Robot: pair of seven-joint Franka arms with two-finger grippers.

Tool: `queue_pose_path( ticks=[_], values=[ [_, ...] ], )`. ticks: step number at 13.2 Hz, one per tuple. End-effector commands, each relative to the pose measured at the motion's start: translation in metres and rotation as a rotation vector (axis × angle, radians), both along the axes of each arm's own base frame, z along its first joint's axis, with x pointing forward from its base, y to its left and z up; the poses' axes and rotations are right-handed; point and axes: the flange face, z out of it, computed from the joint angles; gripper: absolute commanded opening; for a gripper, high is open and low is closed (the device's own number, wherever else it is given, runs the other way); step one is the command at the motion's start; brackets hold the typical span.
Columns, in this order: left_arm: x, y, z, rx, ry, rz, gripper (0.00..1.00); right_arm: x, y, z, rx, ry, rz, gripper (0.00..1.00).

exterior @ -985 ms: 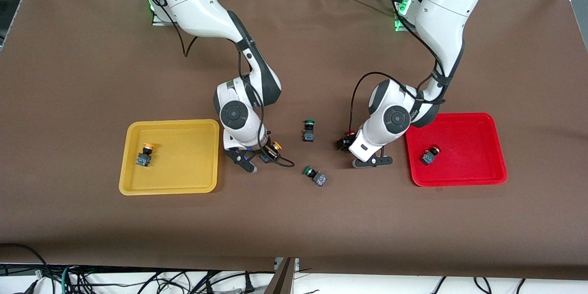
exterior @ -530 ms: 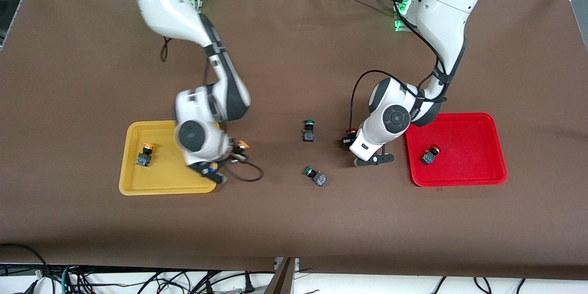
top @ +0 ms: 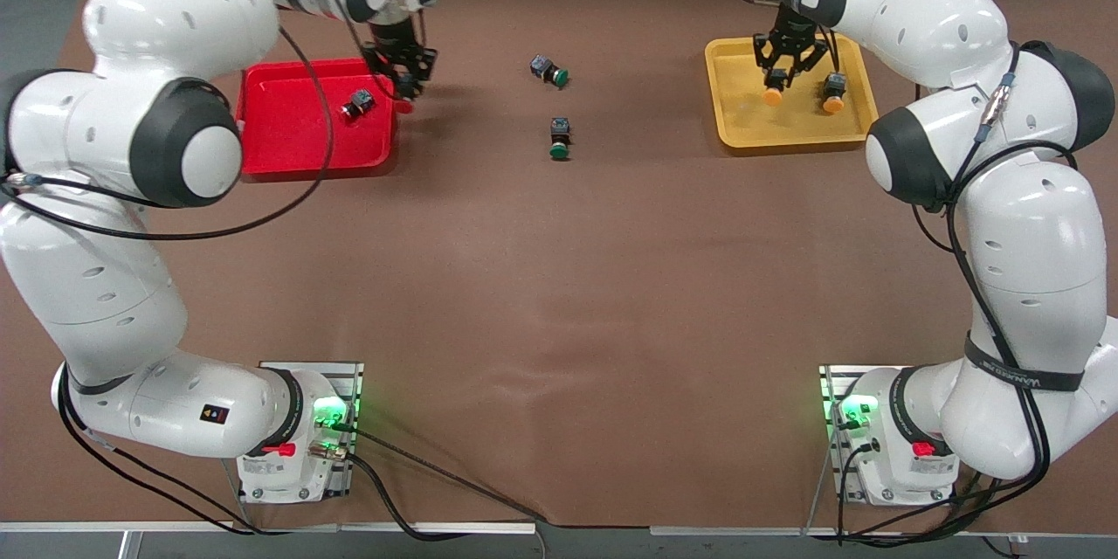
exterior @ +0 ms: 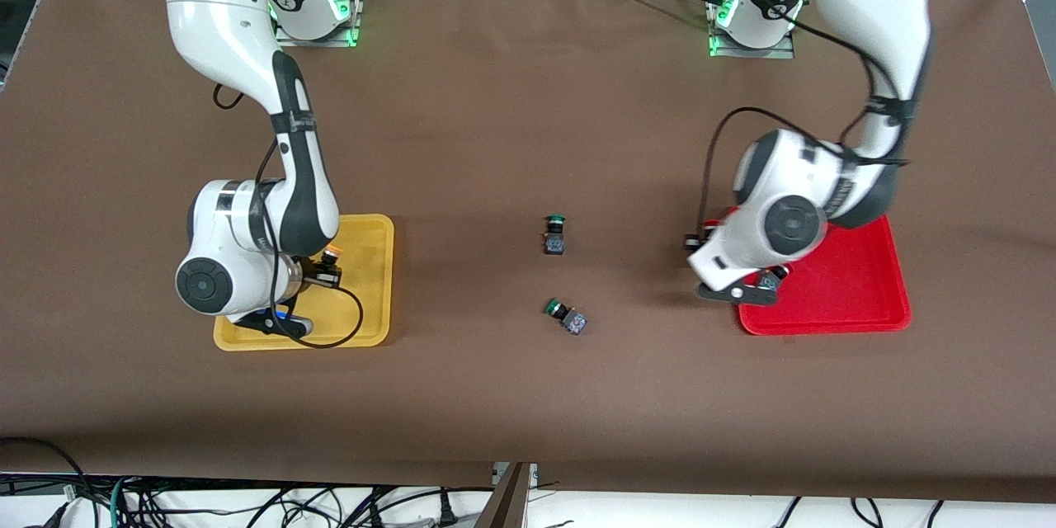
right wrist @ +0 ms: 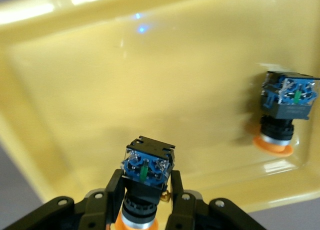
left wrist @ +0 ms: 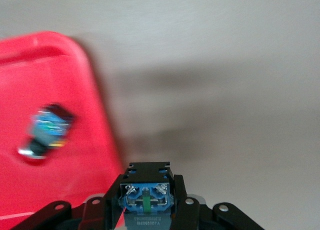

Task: Place red and yellow buttons in trays
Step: 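Carry the yellow button to the yellow tray while the left gripper carries red, then release both buttons and withdraw the right gripper from the yellow tray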

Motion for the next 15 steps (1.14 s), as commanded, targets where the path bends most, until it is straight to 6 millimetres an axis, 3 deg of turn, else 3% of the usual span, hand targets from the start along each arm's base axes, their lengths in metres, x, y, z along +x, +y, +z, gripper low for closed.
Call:
queue_pose_path(
  ticks=[1,3,7,8,9,10,13,15],
  values=[
    [0.012,0.065,-0.003,-0.037,-0.005,-0.243,0.0,-0.002,-0.006,-0.004,0.018,0.002,0.017,0.99],
    [0.021,0.095,-0.027,-0.057,-0.044,-0.41,0.0,0.004,-0.004,0.021,0.04,-0.024,0.059,1.0],
    [0.028,0.128,-0.063,-0.093,-0.08,-0.558,0.0,0.004,-0.037,0.138,0.075,0.008,0.136,1.0],
    [0.027,0.128,-0.071,-0.097,-0.072,-0.555,0.26,0.001,-0.045,0.172,0.083,0.009,0.166,1.0],
    [0.027,0.129,-0.069,-0.096,-0.074,-0.558,0.99,-0.004,-0.051,0.204,0.09,0.01,0.184,1.0],
    [0.027,0.122,-0.06,-0.098,-0.077,-0.56,1.0,-0.011,-0.06,0.232,0.092,0.013,0.177,1.0],
    [0.026,0.106,0.012,-0.063,-0.067,-0.427,1.0,-0.035,-0.075,0.312,0.157,-0.067,0.176,1.0],
    [0.025,0.103,0.064,-0.027,-0.04,-0.266,1.0,-0.059,-0.094,0.344,0.166,-0.06,0.2,1.0]
  ],
)
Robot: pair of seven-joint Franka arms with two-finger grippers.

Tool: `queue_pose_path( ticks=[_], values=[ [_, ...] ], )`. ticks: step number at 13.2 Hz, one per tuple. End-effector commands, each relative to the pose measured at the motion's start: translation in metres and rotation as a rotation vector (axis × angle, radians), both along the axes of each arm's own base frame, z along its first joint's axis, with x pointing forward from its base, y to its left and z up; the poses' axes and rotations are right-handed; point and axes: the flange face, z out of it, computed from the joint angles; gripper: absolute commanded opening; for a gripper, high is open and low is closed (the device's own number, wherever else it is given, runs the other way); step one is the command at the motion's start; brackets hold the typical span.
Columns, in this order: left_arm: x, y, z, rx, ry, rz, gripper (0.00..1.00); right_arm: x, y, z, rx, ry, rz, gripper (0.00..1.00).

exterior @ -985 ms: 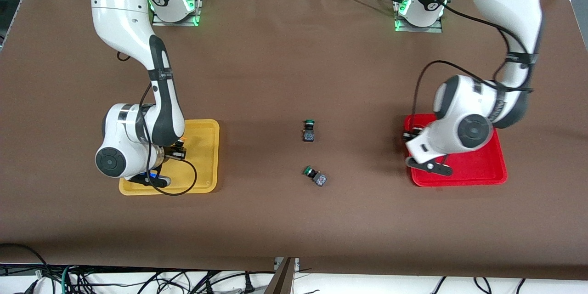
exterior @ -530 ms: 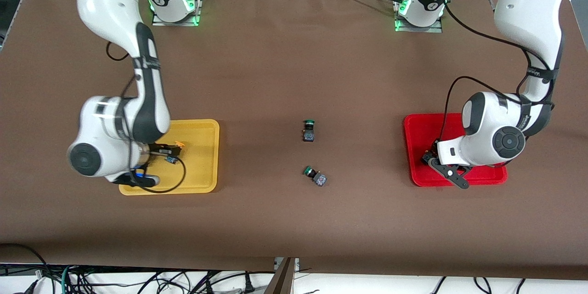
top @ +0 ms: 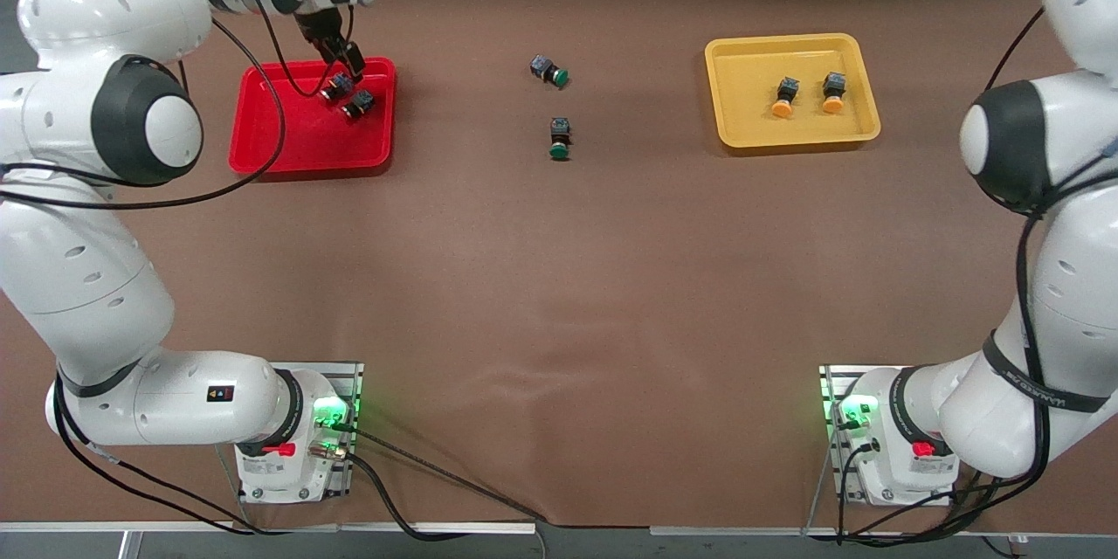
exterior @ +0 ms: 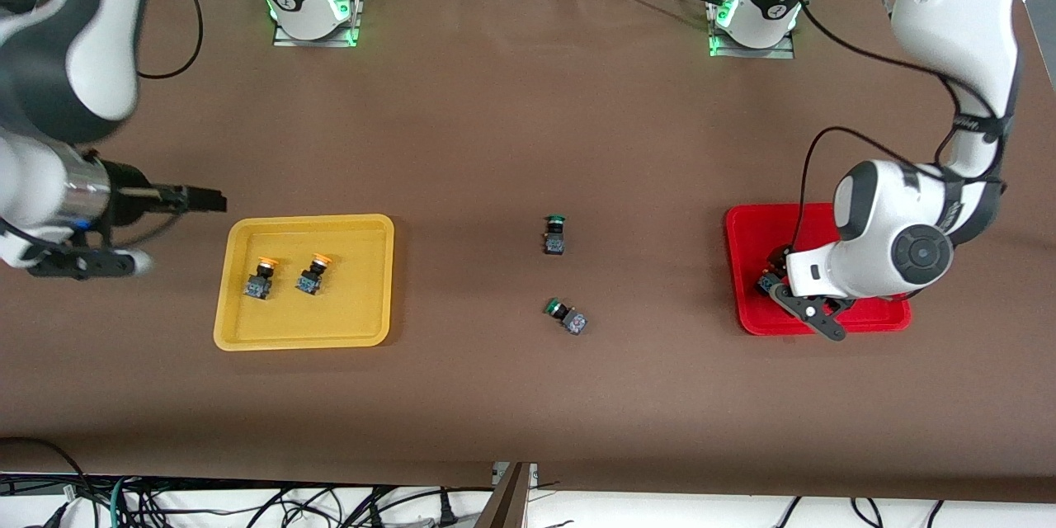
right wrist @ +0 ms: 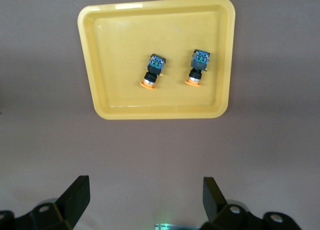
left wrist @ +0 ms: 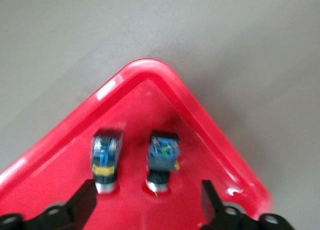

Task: Place red and yellow buttons in trays

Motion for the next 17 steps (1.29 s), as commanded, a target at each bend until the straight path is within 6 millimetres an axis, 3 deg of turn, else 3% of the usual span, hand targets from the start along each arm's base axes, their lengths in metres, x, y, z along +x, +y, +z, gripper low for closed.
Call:
queue_pose_path(
  ticks=[1,4,6,8,9,10,12,14,16,17],
  values=[
    [-0.001,-0.001,0.084,0.057,-0.002,0.172,1.0,-0.034,-0.019,0.037,0.017,0.003,0.063,1.0],
    [0.01,-0.006,0.178,0.067,-0.036,0.336,1.0,-0.07,-0.02,0.062,-0.078,-0.005,0.14,1.0],
    [0.002,-0.01,0.218,0.067,-0.032,0.342,1.0,-0.102,-0.028,0.102,-0.089,-0.07,0.134,1.0],
    [-0.027,-0.014,0.284,0.028,-0.101,0.359,1.0,-0.114,-0.03,0.113,-0.082,-0.091,0.137,1.0],
    [-0.052,-0.004,0.301,0.003,-0.111,0.41,1.0,-0.117,-0.038,0.117,-0.081,-0.096,0.125,1.0],
    [-0.084,0.015,0.312,-0.002,-0.15,0.474,1.0,-0.118,-0.046,0.113,-0.08,-0.077,0.1,1.0],
    [-0.135,0.028,0.289,0.004,-0.177,0.498,1.0,-0.116,-0.043,0.111,-0.077,-0.073,0.11,1.0],
    [-0.134,0.034,0.284,0.022,-0.177,0.494,1.0,-0.112,-0.04,0.105,-0.078,-0.061,0.115,1.0],
    [-0.133,0.057,0.29,0.033,-0.134,0.525,1.0,-0.109,-0.041,0.104,-0.078,-0.058,0.117,1.0],
    [-0.137,0.055,0.291,0.041,-0.1,0.518,1.0,-0.109,-0.043,0.104,-0.078,-0.059,0.112,1.0]
  ],
)
